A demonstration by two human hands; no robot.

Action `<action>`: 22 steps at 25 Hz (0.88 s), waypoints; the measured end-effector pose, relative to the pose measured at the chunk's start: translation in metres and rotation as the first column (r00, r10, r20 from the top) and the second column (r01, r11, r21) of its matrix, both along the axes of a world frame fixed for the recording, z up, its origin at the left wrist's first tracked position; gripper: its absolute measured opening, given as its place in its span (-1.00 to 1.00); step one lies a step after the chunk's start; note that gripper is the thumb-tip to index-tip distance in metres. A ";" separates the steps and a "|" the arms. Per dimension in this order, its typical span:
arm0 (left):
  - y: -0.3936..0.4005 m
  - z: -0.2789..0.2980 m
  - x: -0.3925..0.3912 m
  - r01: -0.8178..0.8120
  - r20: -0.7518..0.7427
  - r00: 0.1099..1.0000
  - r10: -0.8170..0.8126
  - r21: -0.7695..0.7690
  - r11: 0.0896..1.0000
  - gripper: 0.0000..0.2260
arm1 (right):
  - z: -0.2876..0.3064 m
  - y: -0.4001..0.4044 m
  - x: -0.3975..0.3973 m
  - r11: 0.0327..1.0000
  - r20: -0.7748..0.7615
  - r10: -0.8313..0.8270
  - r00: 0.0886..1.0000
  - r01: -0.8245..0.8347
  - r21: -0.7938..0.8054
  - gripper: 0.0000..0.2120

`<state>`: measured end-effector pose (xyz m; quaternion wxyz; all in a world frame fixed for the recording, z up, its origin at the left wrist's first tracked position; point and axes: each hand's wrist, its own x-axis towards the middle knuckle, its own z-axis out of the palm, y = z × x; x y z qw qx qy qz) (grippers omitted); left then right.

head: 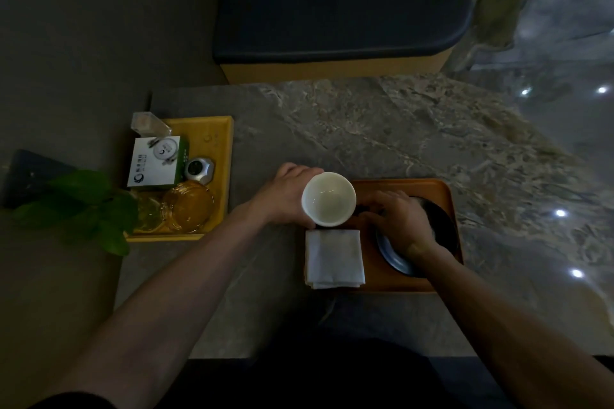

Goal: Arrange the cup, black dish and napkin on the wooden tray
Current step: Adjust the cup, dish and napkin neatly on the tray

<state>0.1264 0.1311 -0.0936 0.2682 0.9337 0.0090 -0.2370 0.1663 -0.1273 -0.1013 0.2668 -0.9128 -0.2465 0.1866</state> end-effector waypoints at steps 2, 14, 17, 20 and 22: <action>-0.004 -0.001 -0.006 -0.060 0.030 0.998 0.060 -0.012 0.998 -0.05 | 0.003 -0.001 0.004 1.000 0.010 0.005 1.000 -0.005 -0.011 -0.83; -0.023 -0.019 -0.031 -0.196 0.166 0.966 0.198 -0.029 0.980 -0.04 | 0.011 -0.001 0.016 0.998 0.051 0.030 0.998 -0.028 -0.048 -0.78; -0.021 -0.019 -0.031 -0.197 0.165 0.966 0.200 -0.039 0.980 -0.04 | 0.011 -0.001 0.016 0.998 0.039 0.038 0.999 -0.036 -0.049 -0.78; -0.020 -0.019 -0.029 -0.198 0.140 0.969 0.204 -0.057 0.979 -0.05 | 0.010 -0.003 0.015 0.998 0.004 0.024 1.000 -0.023 -0.065 -0.78; -0.021 -0.019 -0.027 -0.205 0.132 0.968 0.212 -0.062 0.977 -0.04 | 0.010 -0.005 0.016 0.998 -0.003 0.017 1.000 -0.017 -0.067 -0.77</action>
